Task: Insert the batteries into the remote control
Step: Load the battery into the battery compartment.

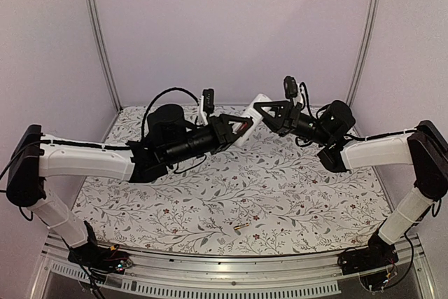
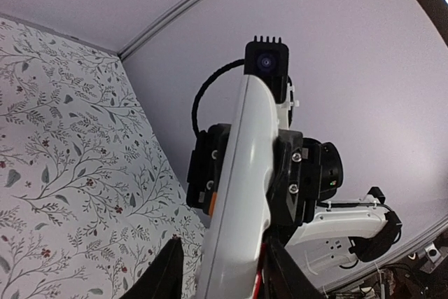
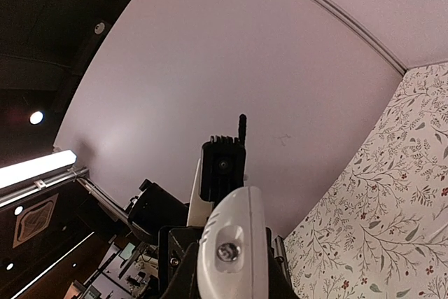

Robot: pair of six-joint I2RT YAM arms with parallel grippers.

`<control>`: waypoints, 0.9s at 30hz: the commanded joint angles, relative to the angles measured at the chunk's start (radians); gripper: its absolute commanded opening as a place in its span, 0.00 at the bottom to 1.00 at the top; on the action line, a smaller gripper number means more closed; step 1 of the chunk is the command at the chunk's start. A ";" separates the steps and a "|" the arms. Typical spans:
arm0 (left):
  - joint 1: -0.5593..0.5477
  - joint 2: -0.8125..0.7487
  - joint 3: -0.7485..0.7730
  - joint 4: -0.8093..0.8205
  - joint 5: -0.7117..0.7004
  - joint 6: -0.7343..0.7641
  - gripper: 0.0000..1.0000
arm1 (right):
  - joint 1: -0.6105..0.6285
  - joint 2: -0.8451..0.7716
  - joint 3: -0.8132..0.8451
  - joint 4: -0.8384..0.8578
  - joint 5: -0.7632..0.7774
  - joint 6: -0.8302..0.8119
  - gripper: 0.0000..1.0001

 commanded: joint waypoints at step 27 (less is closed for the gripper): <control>0.009 -0.029 0.015 -0.248 -0.013 0.175 0.59 | -0.015 -0.047 0.017 0.119 0.014 -0.025 0.00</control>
